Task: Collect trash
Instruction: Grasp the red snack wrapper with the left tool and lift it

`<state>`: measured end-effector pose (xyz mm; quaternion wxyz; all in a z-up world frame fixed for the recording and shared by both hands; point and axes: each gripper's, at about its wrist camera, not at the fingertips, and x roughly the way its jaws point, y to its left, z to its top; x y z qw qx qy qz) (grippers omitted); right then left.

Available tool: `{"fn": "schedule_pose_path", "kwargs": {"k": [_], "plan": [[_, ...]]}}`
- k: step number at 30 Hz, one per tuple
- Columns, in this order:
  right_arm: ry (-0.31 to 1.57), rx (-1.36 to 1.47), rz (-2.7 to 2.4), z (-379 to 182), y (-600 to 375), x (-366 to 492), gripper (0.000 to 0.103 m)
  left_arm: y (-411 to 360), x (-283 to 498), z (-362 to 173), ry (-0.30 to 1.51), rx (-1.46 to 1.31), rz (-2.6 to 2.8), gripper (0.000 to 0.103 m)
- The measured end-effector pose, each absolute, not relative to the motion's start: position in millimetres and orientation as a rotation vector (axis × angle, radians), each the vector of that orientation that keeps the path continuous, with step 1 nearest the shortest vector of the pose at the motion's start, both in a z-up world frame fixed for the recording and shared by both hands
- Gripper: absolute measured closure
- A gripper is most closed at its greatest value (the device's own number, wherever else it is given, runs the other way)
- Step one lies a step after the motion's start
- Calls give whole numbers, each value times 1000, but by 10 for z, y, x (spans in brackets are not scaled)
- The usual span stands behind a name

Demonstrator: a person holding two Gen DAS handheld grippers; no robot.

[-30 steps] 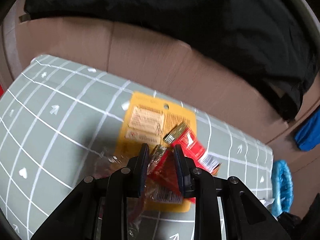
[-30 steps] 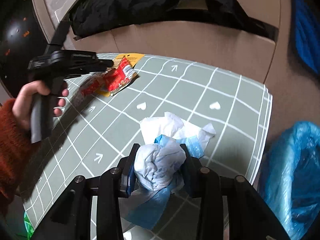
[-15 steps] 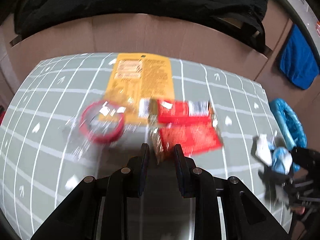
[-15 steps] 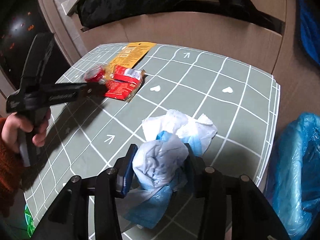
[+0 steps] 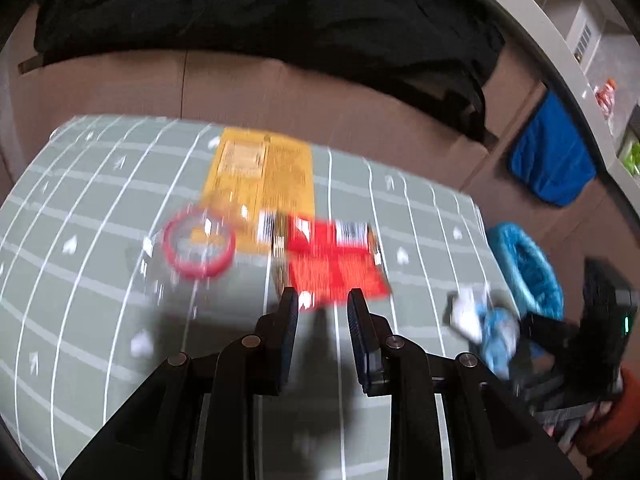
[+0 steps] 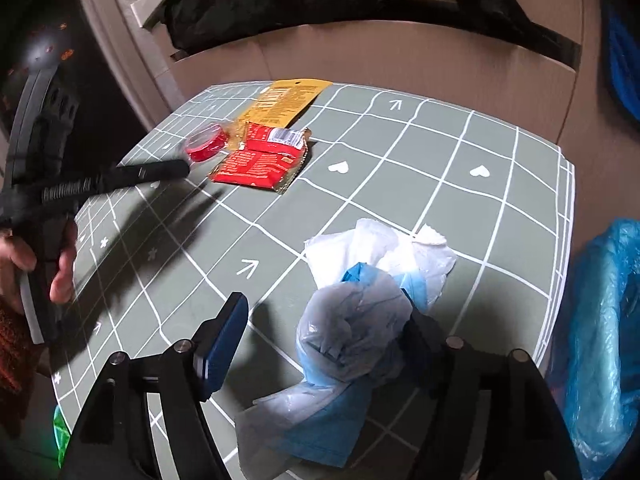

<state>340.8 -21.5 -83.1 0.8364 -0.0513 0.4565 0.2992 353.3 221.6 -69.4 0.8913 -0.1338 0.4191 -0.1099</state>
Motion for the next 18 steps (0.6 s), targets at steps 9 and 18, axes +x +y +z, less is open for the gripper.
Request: {"fn": "schedule_pose_path", "kwargs": {"k": [9, 18], "plan": [[956, -210, 671, -834, -149, 3326, 30, 2130, 4493, -866, 938, -320, -224, 76], [814, -185, 652, -574, -399, 3170, 46, 2078, 3825, -951, 1004, -215, -261, 76]]}}
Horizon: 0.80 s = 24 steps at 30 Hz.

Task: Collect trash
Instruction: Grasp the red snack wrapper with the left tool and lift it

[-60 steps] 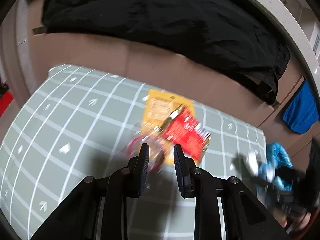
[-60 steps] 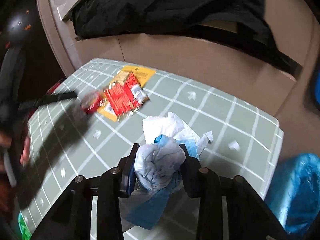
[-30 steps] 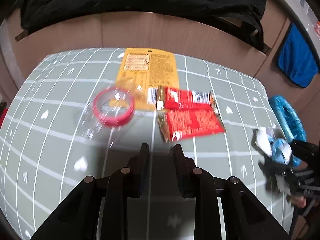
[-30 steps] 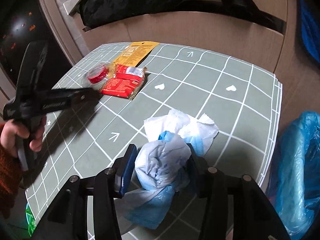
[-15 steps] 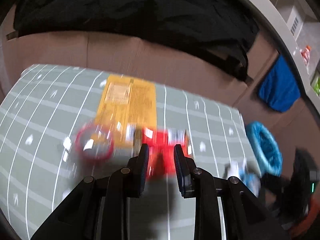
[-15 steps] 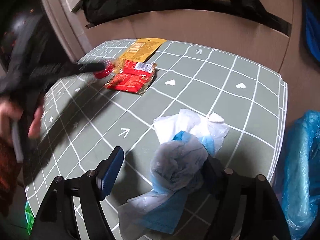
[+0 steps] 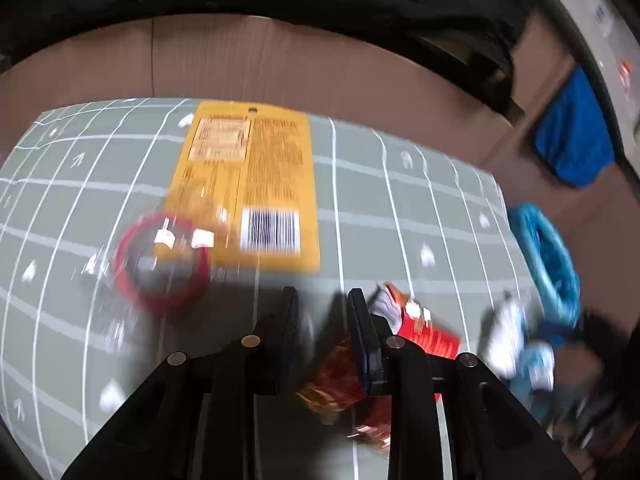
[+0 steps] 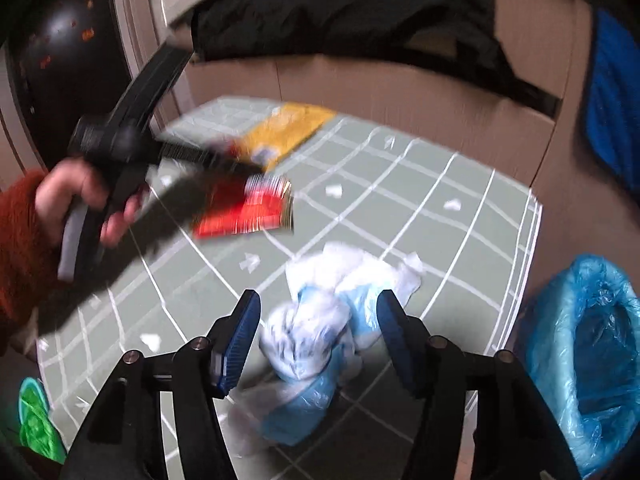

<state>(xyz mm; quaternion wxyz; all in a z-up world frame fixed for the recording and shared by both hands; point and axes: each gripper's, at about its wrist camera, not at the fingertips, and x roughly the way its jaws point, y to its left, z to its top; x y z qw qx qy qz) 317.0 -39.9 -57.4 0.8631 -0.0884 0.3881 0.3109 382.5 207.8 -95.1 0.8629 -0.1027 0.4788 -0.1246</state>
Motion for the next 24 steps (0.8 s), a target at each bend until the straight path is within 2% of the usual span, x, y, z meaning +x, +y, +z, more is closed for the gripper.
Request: {"fn": "schedule_pose_path", "kwargs": {"k": [5, 7, 11, 14, 18, 24], "plan": [[804, -114, 663, -422, -466, 3178, 46, 2069, 3433, -744, 936, -213, -339, 76], [794, -126, 657, -380, -443, 3133, 46, 1946, 3314, -680, 902, -127, -381, 72], [820, -160, 664, -425, -374, 3061, 46, 1723, 3325, -836, 988, -12, -305, 71], [824, -186, 682, -434, -339, 2961, 46, 1659, 3295, -922, 1011, -52, -322, 68], [832, -237, 646, -487, -352, 2897, 46, 1523, 3225, -921, 1002, -5, -314, 62], [831, -220, 570, -492, -467, 2914, 46, 1438, 3225, -950, 1000, 6, -245, 61]]}}
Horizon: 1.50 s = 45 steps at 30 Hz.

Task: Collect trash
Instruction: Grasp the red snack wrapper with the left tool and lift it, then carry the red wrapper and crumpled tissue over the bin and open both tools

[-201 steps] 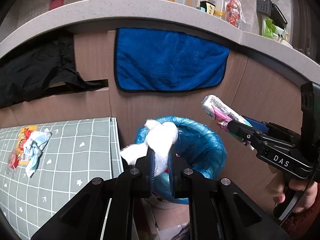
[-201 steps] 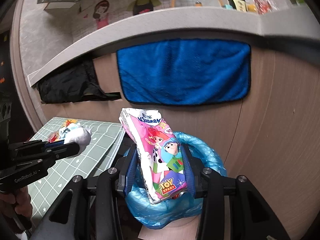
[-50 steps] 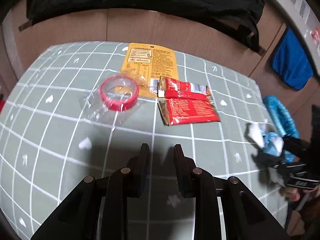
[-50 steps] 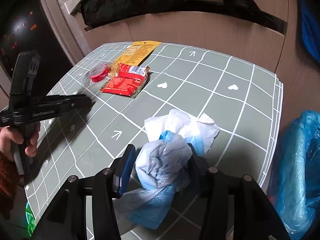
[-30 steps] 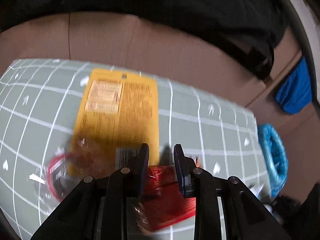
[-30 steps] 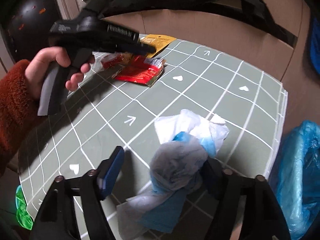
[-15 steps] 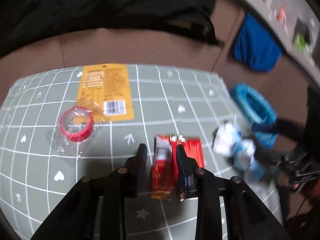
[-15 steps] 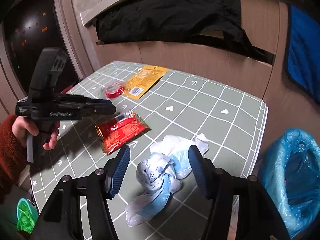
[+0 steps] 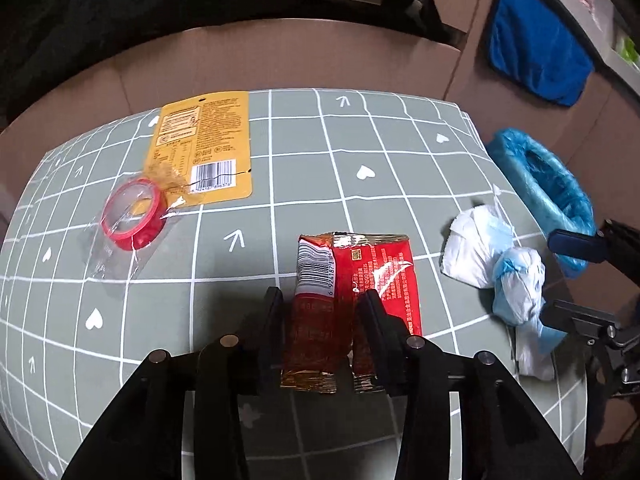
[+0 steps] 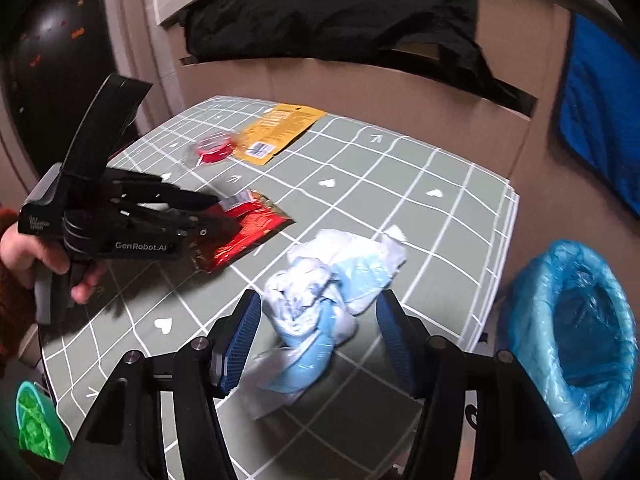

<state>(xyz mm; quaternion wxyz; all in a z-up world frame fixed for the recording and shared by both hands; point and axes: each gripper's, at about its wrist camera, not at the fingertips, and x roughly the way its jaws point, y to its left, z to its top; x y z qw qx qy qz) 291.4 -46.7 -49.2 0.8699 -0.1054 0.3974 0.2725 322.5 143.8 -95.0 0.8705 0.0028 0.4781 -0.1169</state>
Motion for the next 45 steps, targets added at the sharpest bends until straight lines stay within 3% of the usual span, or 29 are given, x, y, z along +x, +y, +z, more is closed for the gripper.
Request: {"fn": "schedule_pose_path", "kwargs": {"k": [3, 4, 10, 23, 29, 31, 45], "plan": [[828, -222, 557, -468, -491, 2900, 46, 1413, 3199, -960, 988, 15, -229, 64], [826, -229, 552, -459, -492, 2890, 46, 1408, 3181, -963, 979, 11, -226, 73], [819, -257, 542, -412, -456, 2843, 46, 1509, 3056, -954, 951, -65, -254, 78], [780, -342, 524, -363, -157, 2877, 49, 2087, 2474, -516, 797, -188, -97, 79], [863, -412, 445, -628, -4, 3077, 67, 2072, 2290, -391, 756, -131, -56, 79], [876, -423, 438, -648, 10, 3070, 68, 2062, 2249, -361, 746, -125, -61, 79], [774, -241, 540, -16, -160, 2822, 72, 1858, 2123, -209, 719, -117, -93, 79]]}}
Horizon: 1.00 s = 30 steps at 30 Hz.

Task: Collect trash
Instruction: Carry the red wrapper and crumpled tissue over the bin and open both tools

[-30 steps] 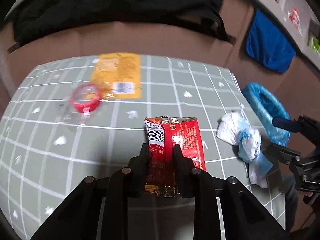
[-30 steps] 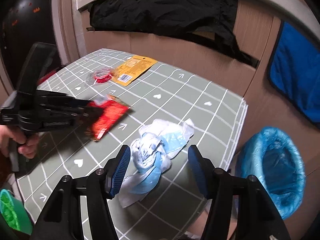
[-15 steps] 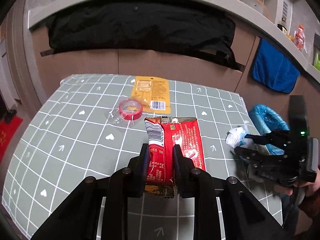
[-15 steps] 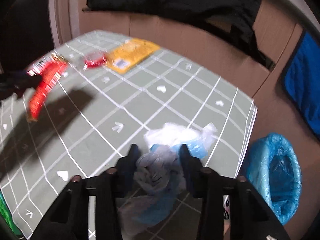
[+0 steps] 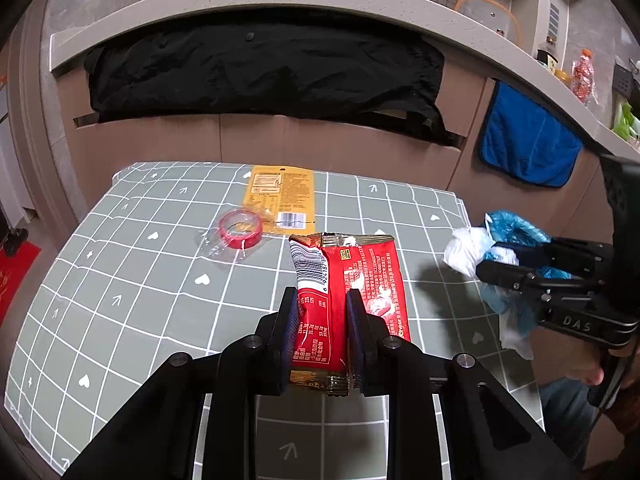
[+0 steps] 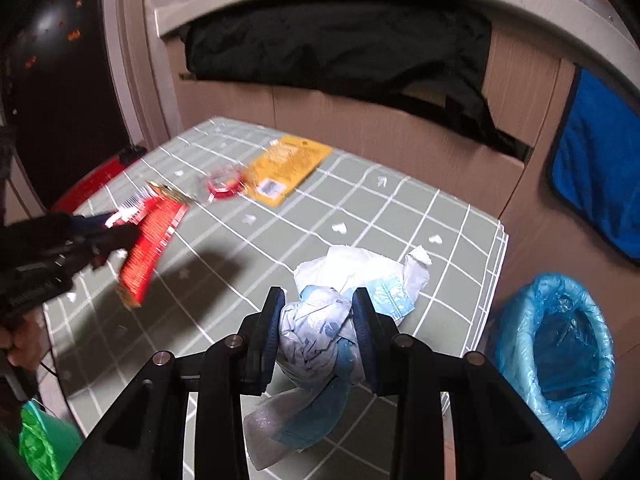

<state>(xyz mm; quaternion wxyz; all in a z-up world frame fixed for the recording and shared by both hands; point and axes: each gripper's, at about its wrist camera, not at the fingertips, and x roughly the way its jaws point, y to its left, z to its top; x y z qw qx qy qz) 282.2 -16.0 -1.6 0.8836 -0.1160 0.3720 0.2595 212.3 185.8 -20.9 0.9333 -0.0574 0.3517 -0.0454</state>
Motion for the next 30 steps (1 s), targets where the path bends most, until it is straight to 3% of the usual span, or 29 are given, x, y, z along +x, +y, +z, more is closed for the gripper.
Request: {"fn": "schedule_pose_path", "kwargs": {"k": [17, 30], "plan": [[647, -179, 527, 345, -633, 2543, 71, 1250, 2041, 203, 657, -66, -152, 79], [550, -94, 370, 615, -1827, 2515, 71, -29, 2424, 525, 596, -27, -314, 79]]}}
